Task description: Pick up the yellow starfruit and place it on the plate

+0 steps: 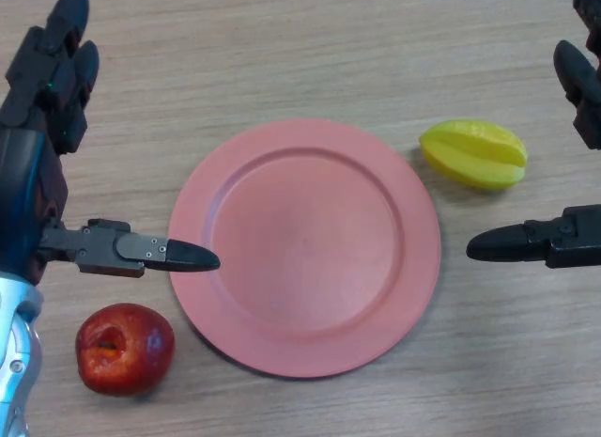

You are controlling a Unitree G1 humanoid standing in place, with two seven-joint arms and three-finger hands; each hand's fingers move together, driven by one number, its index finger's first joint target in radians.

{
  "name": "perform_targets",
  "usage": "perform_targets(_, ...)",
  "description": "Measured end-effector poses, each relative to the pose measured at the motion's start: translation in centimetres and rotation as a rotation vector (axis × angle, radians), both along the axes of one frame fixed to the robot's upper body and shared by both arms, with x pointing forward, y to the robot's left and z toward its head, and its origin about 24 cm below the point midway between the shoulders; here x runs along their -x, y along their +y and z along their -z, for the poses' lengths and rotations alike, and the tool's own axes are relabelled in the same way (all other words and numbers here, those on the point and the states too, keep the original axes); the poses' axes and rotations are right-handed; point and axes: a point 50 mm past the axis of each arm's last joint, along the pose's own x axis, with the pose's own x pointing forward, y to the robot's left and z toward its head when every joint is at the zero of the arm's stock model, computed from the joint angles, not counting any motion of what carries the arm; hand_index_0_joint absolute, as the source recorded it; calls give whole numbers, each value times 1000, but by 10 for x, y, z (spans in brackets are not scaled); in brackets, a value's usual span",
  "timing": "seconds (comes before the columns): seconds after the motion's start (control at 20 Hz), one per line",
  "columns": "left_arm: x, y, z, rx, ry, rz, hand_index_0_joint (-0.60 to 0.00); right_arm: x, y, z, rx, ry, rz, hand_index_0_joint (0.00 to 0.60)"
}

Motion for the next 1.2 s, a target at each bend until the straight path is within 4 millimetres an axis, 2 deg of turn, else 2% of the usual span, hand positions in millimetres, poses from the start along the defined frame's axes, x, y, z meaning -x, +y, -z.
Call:
perform_targets(0.5, -4, -3, 1, -6, -15, 13, 0, -3, -1, 2, 0, 11, 6, 0)
perform_targets(0.7, -5, -5, 2, 66, 1, 66, 0, -20, -10, 16, 81, 51, 96, 0)
perform_targets(1.0, -7, -5, 6, 67, 47, 57, 0, -48, -12, 25, 103, 19, 80, 0)
perform_targets(1.2, -7, -4, 7, 68, 54, 54, 0, -67, -11, 51, 171, 70, 76, 0)
